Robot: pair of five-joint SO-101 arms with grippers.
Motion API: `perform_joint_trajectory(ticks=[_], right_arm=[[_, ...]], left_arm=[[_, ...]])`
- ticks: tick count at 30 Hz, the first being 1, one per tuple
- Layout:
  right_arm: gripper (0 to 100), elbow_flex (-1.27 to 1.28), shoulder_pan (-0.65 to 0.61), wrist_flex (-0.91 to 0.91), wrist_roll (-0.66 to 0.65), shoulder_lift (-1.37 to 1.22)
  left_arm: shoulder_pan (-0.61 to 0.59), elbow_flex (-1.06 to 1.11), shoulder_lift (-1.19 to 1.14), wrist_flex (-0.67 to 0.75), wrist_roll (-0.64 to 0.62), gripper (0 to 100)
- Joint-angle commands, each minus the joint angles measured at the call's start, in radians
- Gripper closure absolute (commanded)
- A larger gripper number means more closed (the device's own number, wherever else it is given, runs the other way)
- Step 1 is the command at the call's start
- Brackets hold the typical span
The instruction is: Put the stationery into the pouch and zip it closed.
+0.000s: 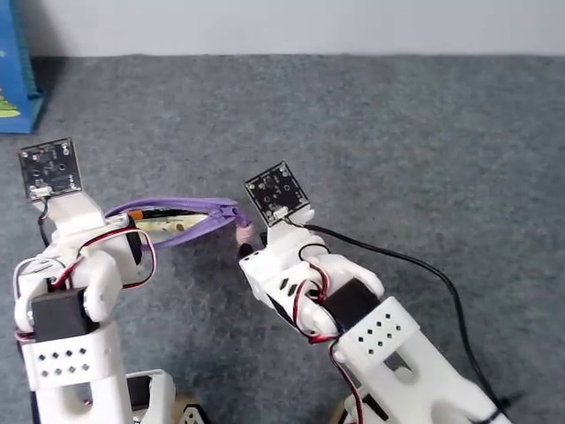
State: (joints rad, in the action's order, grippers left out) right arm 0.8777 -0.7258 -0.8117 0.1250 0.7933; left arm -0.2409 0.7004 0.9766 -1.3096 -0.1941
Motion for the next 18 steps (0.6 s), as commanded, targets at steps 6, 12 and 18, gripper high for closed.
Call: perform_joint_trajectory(ticks=[6,12,18], right_arm=[[88.4,-0.012,-0.048,0.012,-0.011,0.074],[88.5,0.017,-0.044,0.099,-0.011,0.074],[88.5,0.060,-0.042,0.170,-0.051,0.073]], left_arm=[[-0.006,-0.005,0.012,0.020,0.008,99],[-0.006,-0.005,0.012,0.020,0.008,99],[-0.006,-0.005,0.012,0.020,0.008,99]])
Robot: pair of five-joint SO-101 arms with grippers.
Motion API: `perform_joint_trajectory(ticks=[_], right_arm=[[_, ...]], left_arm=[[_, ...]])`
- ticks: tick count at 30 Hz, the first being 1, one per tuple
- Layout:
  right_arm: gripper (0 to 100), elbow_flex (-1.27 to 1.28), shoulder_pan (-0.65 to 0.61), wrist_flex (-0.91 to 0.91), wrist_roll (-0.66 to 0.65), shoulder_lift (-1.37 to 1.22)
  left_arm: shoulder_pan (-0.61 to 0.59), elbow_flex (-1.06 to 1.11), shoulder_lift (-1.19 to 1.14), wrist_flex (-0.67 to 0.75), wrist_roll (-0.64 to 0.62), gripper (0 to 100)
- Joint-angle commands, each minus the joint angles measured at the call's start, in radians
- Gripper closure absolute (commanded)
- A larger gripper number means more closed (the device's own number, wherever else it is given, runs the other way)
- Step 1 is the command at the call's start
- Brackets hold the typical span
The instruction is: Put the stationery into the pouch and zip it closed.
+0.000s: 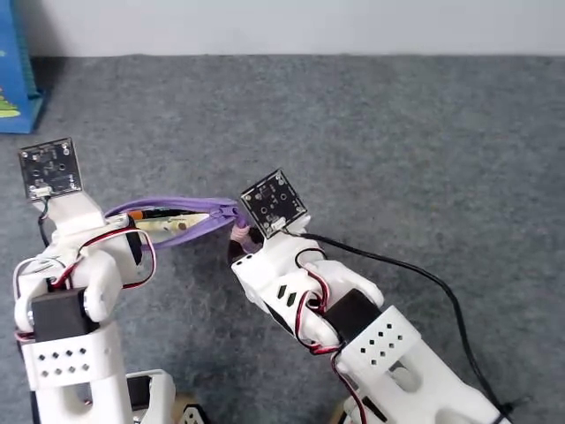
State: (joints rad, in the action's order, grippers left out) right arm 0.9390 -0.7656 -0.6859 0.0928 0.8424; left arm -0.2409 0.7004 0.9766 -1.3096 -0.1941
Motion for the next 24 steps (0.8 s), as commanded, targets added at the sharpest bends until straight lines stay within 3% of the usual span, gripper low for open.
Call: perform_joint_trajectory(ticks=[1,12,19,24], right_arm=[[88.5,0.003,-0.002,0.053,-0.020,0.024],[88.5,-0.005,-0.001,0.156,-0.020,-0.119],[88.6,0.003,-0.002,0.150,-0.020,-0.044],[95.2,0.003,-0.002,0.111,-0.021,0.002]], left_arm=[[-0.006,-0.005,0.012,0.020,0.008,99],[-0.006,-0.005,0.012,0.018,0.008,99],[-0.006,-0.005,0.012,0.018,0.008,99],[-0.006,-0.005,0.012,0.020,0.008,99]])
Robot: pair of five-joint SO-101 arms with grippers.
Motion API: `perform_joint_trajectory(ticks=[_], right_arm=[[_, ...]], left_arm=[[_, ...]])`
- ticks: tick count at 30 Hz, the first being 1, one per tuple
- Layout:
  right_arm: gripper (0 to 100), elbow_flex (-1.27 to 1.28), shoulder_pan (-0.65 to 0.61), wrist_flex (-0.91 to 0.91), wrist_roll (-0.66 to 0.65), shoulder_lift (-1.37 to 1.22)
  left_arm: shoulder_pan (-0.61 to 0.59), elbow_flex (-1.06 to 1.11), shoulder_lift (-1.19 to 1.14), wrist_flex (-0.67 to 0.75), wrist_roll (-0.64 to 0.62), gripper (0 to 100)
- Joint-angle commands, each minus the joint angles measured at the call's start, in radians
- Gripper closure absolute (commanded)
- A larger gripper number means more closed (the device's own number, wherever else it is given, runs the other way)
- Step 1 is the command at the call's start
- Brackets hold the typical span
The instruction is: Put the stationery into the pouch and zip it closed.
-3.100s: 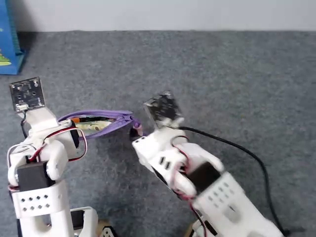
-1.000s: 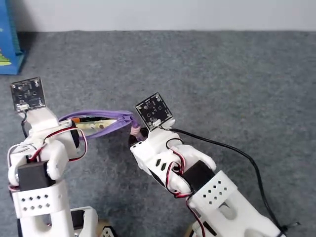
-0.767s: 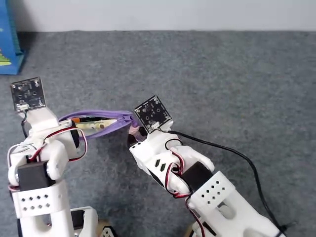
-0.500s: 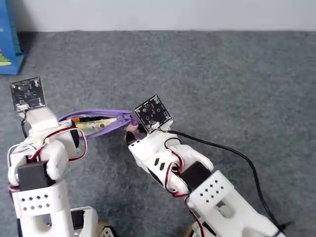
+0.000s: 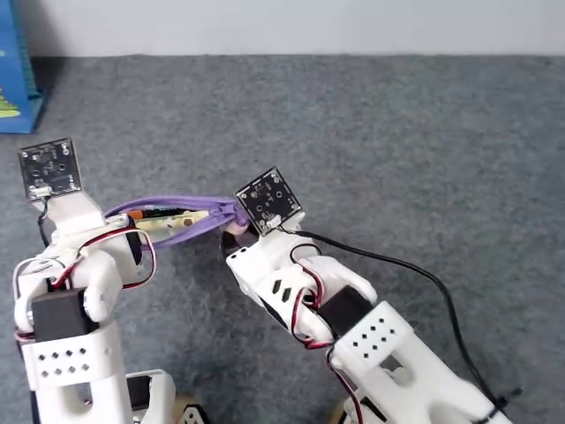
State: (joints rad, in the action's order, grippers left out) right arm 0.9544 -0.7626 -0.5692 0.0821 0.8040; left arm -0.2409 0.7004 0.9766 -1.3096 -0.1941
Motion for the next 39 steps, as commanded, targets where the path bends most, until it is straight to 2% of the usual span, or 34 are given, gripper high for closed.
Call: perform_joint_trajectory(ticks=[1,7,12,15,17,20,24,31,39], right_arm=[[95.9,-0.012,-0.005,-0.004,-0.011,0.042],[96.7,-0.012,-0.005,-0.013,-0.012,0.044],[99.1,0.002,-0.005,-0.042,-0.083,0.061],[99.1,0.012,-0.005,-0.096,-0.087,0.097],[99.1,0.020,0.005,-0.137,-0.087,0.147],[99.1,0.040,0.027,-0.191,-0.087,0.245],[99.1,0.084,0.035,-0.265,-0.091,0.401],[99.1,0.206,0.031,-0.338,-0.157,0.682],[99.1,0.341,0.036,-0.341,-0.229,0.944]], left_arm=[[-0.006,-0.005,0.012,0.020,0.009,99],[-0.006,-0.004,0.012,0.020,0.032,99],[-0.003,-0.004,0.012,0.020,0.037,99],[0.003,-0.010,0.012,0.037,0.084,99],[0.003,-0.012,0.012,0.075,0.094,96],[0.006,-0.012,0.008,0.126,0.089,85],[0.115,-0.013,0.009,0.178,0.031,73],[0.417,-0.019,-0.023,0.313,0.026,73],[0.594,-0.051,-0.163,0.506,0.026,73]])
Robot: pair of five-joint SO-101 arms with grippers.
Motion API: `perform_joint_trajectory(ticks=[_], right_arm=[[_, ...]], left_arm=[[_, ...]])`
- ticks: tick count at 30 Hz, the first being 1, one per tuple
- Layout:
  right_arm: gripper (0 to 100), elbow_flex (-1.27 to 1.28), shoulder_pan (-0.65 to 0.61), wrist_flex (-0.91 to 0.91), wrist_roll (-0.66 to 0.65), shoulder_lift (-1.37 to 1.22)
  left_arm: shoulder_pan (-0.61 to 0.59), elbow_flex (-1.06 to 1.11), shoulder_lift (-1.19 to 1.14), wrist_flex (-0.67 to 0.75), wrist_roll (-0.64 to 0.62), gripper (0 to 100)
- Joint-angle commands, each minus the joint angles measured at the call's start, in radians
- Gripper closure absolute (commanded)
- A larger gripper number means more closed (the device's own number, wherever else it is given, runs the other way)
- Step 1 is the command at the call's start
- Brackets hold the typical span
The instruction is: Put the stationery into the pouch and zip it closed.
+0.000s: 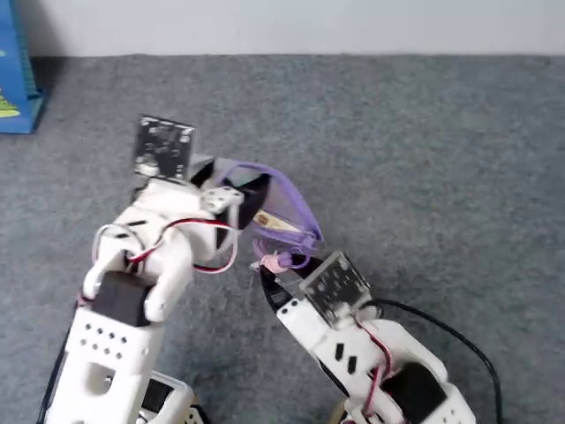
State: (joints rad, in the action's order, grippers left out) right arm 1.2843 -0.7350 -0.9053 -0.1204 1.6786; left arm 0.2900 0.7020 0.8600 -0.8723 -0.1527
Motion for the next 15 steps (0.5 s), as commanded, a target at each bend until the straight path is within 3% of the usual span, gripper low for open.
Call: perform_joint_trajectory(ticks=[1,9,15], right_arm=[[99.1,0.026,0.008,-0.005,-0.032,0.091],[99.1,0.081,0.008,0.002,-0.037,0.134],[99.1,0.091,0.012,0.002,-0.037,0.134]], left_arm=[[0.078,-0.077,-0.074,0.072,-0.015,73],[0.187,-0.249,-0.284,0.071,0.063,73],[0.195,-0.341,-0.298,0.023,0.064,72]])
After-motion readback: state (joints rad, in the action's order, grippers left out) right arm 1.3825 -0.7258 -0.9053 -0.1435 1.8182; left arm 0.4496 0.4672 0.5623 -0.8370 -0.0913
